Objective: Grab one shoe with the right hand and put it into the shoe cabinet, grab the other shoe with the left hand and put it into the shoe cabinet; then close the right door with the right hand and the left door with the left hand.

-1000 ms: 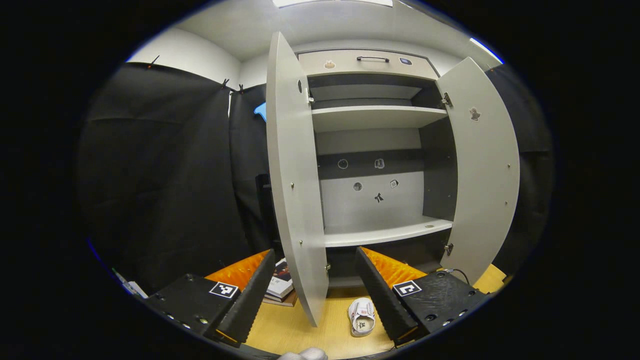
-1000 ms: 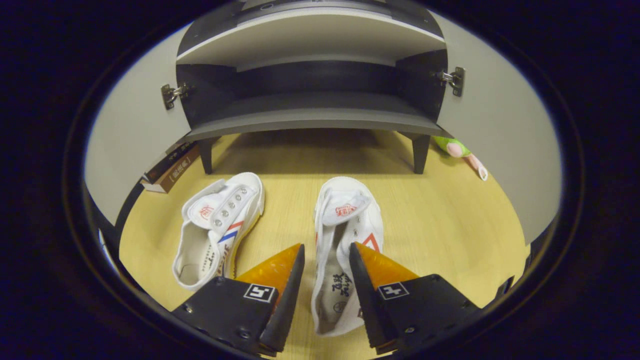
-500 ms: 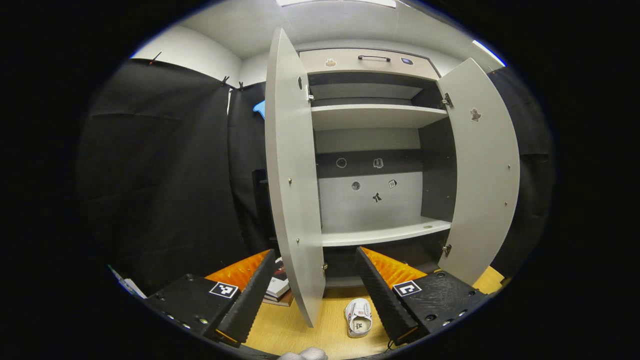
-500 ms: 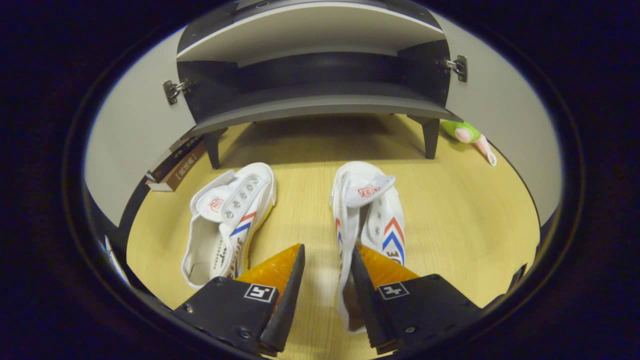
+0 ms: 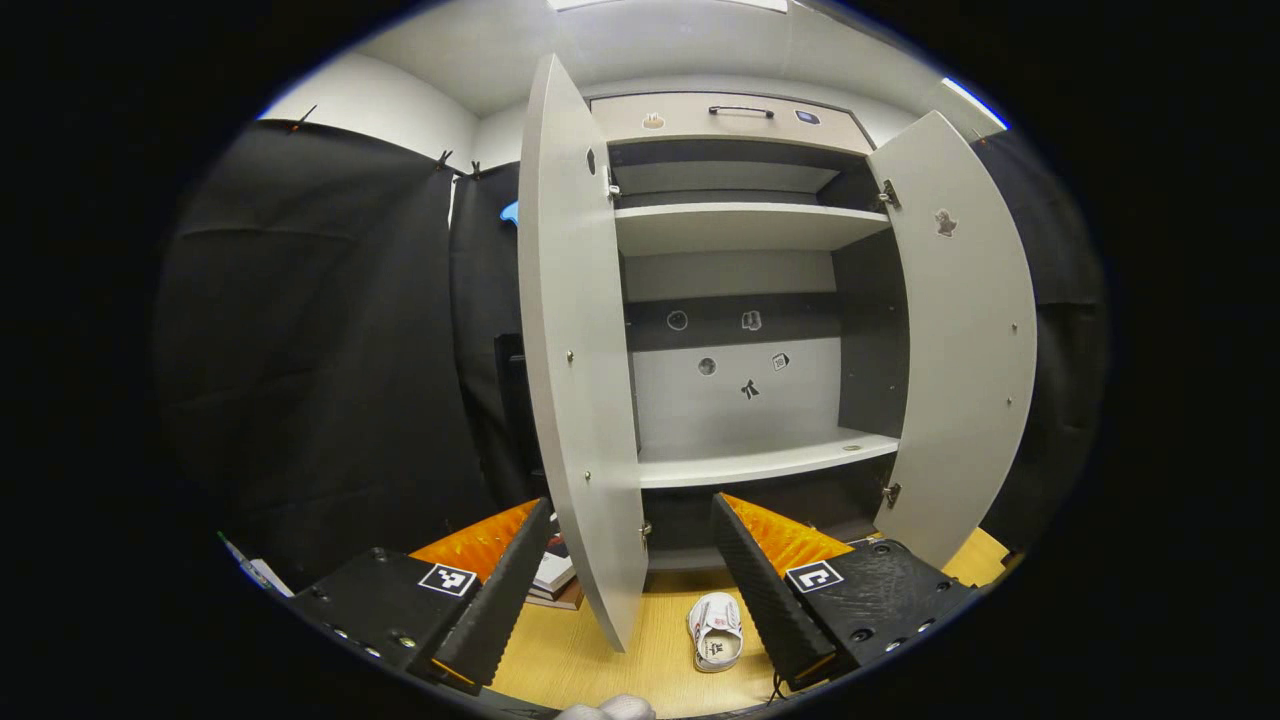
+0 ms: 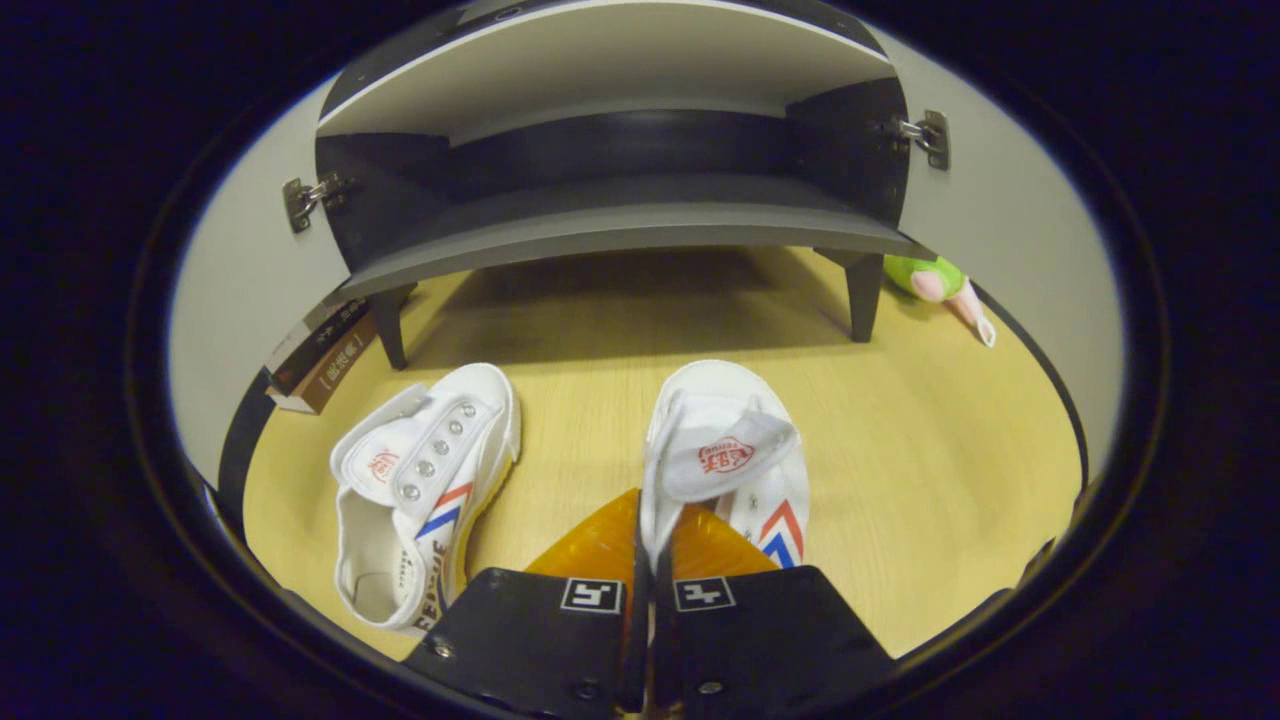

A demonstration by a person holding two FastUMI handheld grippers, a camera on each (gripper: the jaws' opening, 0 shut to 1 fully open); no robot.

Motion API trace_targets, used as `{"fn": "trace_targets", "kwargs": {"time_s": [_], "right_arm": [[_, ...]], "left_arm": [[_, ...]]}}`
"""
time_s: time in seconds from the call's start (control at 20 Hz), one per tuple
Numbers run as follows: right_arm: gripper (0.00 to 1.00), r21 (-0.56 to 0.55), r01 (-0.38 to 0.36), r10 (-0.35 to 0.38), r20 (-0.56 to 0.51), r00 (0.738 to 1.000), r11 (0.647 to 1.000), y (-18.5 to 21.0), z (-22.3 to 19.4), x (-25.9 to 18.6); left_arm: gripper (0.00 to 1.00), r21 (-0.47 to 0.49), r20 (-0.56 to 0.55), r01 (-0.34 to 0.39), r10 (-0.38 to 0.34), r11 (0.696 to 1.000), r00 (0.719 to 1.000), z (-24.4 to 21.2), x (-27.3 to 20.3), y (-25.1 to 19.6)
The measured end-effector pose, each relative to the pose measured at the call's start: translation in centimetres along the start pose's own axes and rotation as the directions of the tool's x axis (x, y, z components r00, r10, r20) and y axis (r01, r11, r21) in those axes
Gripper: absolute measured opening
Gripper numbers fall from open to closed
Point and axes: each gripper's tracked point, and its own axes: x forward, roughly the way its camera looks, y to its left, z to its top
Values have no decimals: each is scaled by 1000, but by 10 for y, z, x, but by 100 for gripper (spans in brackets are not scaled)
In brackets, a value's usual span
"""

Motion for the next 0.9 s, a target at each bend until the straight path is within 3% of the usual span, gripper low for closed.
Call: {"fn": "trace_targets", "kwargs": {"time_s": [0.25, 0.5, 0.75, 0.9], "right_arm": [[4, -36, -18, 19, 7, 1000, 999, -7, 6, -10], [4, -81, -52, 56, 51, 997, 995, -7, 34, -57], [4, -149, -55, 81, 173, 982, 987, -4, 107, -139], [4, -164, -62, 103, 256, 961, 984, -1, 167, -189]], "left_arm": [[96, -5, 3, 2, -2, 1000, 1000, 1, 0, -2], [96, -3, 16, 2, -2, 1000, 1000, 3, -3, -3], [100, 6, 31, 20, -20, 1000, 999, 3, -5, -7], [96, 4, 30, 44, -44, 999, 999, -1, -7, -14]]}}
